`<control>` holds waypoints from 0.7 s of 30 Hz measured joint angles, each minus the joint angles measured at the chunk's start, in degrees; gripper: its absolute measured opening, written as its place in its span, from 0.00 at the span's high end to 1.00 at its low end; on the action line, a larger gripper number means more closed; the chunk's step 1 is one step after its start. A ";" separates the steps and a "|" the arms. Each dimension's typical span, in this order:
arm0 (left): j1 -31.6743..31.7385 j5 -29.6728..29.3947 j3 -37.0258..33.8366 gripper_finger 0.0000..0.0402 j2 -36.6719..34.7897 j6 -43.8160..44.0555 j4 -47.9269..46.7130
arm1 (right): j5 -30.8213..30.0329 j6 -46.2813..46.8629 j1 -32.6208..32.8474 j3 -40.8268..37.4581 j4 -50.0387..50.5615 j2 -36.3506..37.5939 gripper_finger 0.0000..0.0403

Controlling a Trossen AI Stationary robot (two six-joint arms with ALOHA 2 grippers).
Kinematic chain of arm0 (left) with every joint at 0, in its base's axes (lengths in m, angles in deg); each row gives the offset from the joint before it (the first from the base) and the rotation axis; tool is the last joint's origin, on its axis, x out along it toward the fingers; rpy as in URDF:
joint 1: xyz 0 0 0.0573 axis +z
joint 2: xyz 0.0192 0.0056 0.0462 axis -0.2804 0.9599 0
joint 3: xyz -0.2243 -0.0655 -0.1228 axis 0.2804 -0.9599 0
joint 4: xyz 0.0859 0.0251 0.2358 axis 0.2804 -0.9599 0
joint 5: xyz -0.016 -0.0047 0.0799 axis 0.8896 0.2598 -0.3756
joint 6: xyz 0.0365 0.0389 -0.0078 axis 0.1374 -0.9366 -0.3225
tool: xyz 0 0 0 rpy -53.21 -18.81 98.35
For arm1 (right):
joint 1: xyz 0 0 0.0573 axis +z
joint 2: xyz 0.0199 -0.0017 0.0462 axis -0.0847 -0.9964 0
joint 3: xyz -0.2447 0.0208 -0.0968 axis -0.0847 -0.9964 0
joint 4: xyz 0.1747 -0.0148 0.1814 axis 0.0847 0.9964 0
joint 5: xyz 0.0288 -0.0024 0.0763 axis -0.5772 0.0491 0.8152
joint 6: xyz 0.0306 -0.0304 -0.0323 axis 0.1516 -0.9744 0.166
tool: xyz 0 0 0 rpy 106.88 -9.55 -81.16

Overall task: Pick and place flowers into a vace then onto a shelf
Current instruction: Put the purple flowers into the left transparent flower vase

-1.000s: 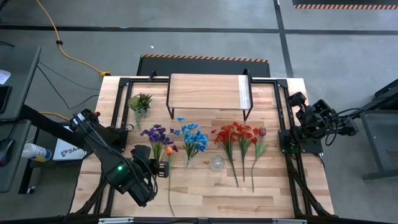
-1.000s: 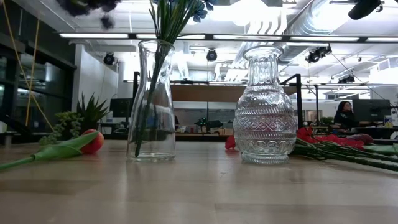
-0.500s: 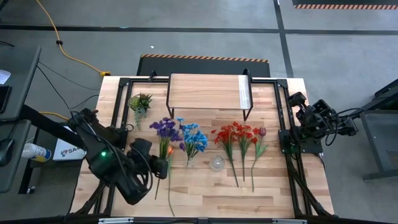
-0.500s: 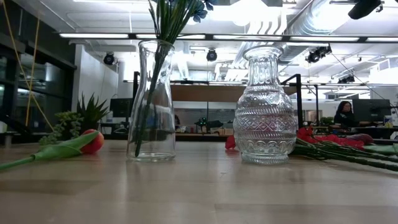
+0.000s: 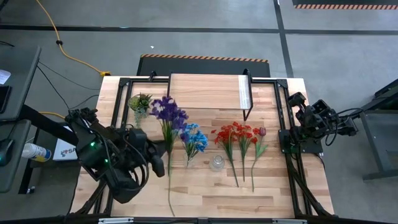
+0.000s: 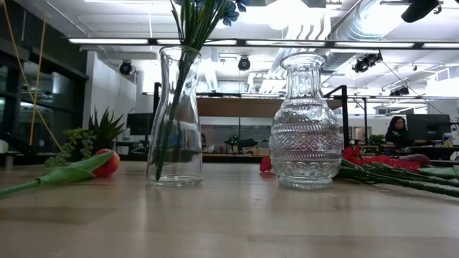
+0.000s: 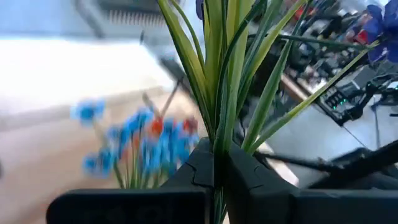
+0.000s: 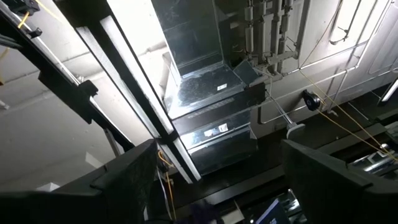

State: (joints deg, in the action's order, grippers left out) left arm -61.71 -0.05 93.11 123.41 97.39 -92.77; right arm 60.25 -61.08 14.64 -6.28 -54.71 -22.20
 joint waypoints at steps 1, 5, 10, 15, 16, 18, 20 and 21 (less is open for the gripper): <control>0.00 -1.77 0.00 0.89 0.00 -3.15 0.90 | -0.04 0.00 0.01 0.00 0.02 0.02 0.19; 0.00 -7.46 0.00 0.89 0.00 -11.79 1.34 | -0.20 -0.16 0.02 0.00 0.11 0.00 0.19; 0.00 -13.01 0.00 0.89 0.25 -19.23 1.42 | -0.26 -0.16 0.02 0.00 0.11 0.00 0.19; 0.00 -16.00 -0.02 0.89 1.73 -20.70 1.37 | -0.26 -0.14 0.00 0.00 0.17 0.02 0.19; 0.00 -16.01 -0.02 0.89 2.05 -20.75 1.36 | -0.28 -0.14 0.01 0.00 0.20 0.00 0.19; 0.00 -16.08 -0.02 0.89 2.84 -20.76 1.36 | -0.67 -0.24 0.01 0.00 0.21 0.01 0.19; 0.00 -16.50 -0.02 0.89 3.77 -20.75 1.33 | -1.11 -1.00 0.01 0.00 0.24 0.00 0.19; 0.00 -16.66 -0.03 0.89 4.23 -20.74 1.33 | -1.35 -1.33 0.01 0.00 0.22 0.01 0.19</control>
State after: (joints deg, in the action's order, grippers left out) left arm -61.71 -16.71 93.07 127.64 76.65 -91.44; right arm 58.89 -62.41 14.65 -6.29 -54.49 -22.19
